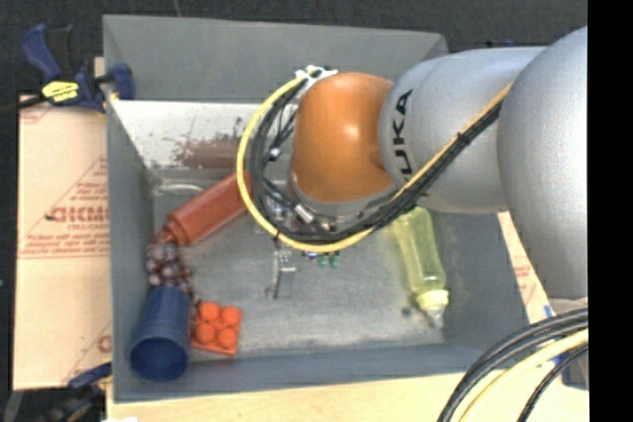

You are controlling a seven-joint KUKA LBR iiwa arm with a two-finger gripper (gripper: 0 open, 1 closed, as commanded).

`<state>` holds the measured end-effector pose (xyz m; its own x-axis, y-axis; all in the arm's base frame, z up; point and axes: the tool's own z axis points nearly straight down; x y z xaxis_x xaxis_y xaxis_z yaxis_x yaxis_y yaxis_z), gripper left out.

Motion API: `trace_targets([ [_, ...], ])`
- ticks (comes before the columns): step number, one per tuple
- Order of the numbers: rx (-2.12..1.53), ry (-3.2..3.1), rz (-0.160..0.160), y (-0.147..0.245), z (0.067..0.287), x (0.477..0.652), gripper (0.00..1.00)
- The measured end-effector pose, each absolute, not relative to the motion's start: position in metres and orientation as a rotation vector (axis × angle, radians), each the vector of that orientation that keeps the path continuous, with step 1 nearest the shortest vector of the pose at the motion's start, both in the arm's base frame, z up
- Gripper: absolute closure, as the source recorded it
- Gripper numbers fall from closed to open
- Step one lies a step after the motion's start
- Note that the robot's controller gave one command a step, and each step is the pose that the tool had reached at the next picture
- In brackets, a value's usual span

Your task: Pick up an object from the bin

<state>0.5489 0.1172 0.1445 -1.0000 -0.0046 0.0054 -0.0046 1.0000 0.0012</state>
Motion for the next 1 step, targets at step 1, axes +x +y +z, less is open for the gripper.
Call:
trace_targets([
  [1,-0.001,-3.144,-0.004,0.1166,0.1491,0.5509,0.0],
])
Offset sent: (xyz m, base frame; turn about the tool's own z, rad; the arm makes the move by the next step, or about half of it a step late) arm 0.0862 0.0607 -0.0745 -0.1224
